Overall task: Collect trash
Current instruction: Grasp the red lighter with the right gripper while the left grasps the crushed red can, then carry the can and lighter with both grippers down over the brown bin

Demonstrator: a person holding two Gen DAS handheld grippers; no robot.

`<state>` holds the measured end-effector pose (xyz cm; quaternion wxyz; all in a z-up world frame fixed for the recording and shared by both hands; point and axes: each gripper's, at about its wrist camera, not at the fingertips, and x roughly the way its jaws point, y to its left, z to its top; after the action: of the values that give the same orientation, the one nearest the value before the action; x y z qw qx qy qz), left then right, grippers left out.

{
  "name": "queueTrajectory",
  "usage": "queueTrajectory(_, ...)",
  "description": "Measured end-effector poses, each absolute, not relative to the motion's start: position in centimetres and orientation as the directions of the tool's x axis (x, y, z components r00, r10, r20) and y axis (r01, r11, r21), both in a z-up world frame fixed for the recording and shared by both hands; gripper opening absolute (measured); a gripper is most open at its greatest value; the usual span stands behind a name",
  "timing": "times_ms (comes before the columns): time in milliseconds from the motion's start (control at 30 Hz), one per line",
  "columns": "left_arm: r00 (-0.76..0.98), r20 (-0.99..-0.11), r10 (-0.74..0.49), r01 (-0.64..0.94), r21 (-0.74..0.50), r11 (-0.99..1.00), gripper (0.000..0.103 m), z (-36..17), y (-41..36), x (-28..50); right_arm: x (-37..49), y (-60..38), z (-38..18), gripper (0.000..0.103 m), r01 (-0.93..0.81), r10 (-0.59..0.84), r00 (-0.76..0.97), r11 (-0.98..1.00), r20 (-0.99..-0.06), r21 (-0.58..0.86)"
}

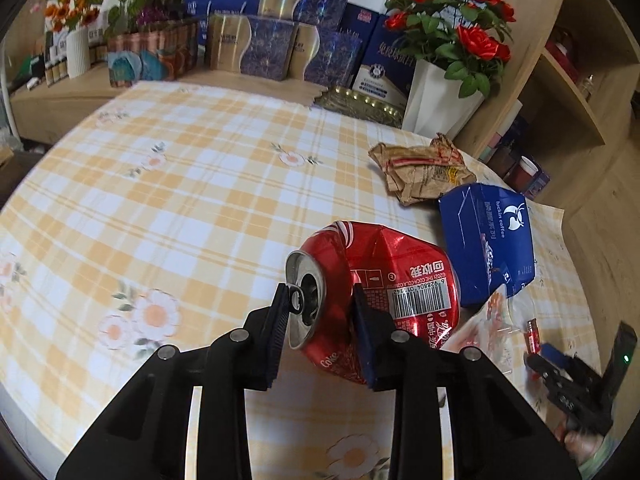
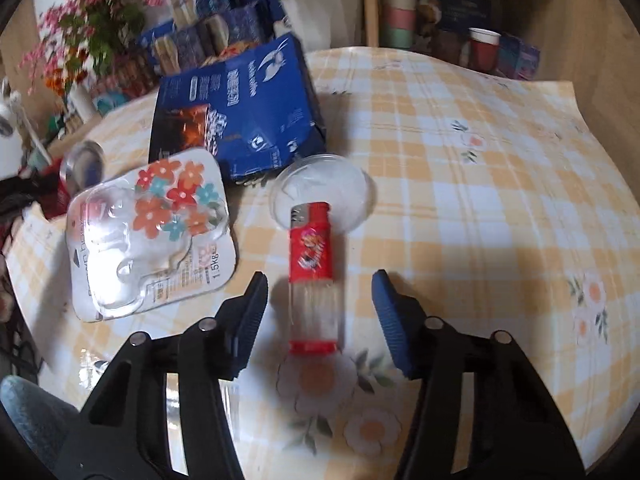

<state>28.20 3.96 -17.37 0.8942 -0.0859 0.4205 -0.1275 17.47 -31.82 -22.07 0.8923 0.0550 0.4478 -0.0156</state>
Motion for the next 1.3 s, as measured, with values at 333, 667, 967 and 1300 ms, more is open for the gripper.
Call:
queueTrajectory(333, 0.69, -0.673, -0.266, 0.156, -0.221, 0.963, 0.03, -13.9, 6.8, 25.9, 17.4, -31.1, -21.7, 0.026, 0.08, -0.019, 0.609, 0.996, -0.793, 0.038)
queueTrajectory(667, 0.695, -0.632, -0.342, 0.327, -0.145, 0.934, 0.03, -11.2, 4.8, 19.3, 12.2, -30.6, -17.4, 0.026, 0.077, 0.068, 0.711, 0.982, -0.7, 0.174)
queueTrajectory(967, 0.657, -0.629, -0.417, 0.475, -0.085, 0.876, 0.03, -11.5, 1.5, 11.2, 5.7, -28.4, -15.2, 0.026, 0.026, 0.143, 0.748, 0.97, -0.648, 0.244)
queueTrajectory(1300, 0.558, -0.701, -0.444, 0.542, -0.097, 0.835, 0.031, -16.0, 0.0, 4.6, 0.1, -26.6, -15.7, 0.026, 0.001, 0.164, 0.743, 0.969, -0.649, 0.246)
